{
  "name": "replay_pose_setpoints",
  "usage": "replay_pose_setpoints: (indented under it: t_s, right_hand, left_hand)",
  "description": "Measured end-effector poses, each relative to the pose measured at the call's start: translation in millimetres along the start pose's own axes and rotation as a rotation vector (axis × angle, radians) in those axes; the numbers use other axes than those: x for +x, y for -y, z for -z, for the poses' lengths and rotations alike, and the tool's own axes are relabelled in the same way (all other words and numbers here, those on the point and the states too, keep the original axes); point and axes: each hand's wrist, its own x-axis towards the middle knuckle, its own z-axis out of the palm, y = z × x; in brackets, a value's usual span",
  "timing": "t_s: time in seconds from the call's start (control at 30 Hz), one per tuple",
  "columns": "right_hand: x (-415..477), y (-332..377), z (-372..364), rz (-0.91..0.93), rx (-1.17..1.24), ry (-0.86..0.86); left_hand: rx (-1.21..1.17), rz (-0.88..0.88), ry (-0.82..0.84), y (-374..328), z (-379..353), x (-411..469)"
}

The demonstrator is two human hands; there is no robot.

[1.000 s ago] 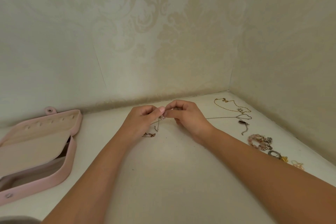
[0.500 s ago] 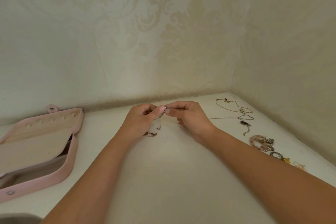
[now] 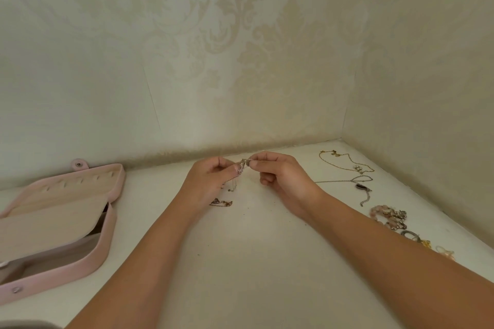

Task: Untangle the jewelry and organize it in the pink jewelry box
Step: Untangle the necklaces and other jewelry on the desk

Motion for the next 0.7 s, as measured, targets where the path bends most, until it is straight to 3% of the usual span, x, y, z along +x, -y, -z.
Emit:
replay_pose_setpoints:
  t_s: [0.1, 0.2, 0.33, 0.47, 0.7]
  right_hand:
    - [-1, 2, -1, -0.044, 0.05, 0.101]
    - [-1, 3, -2, -0.065, 0.103, 0.14]
    - [1, -1, -4, -0.018, -0.027, -0.002]
    - [3, -6, -4, 0.047, -0.24, -0.201]
    - [1, -8, -8, 0.137, -0.365, -0.118]
  left_hand:
    - [0.147, -0.024, -0.059, 2, -3, 0]
    - [0.131, -0.017, -0.122, 3, -2, 2]
    - [-0.144, 0.018, -0.13, 2, 1, 2]
    - [-0.104, 0.038, -0.031, 3, -1, 0]
    - [-0.046, 0.05, 0.074, 0, -1, -3]
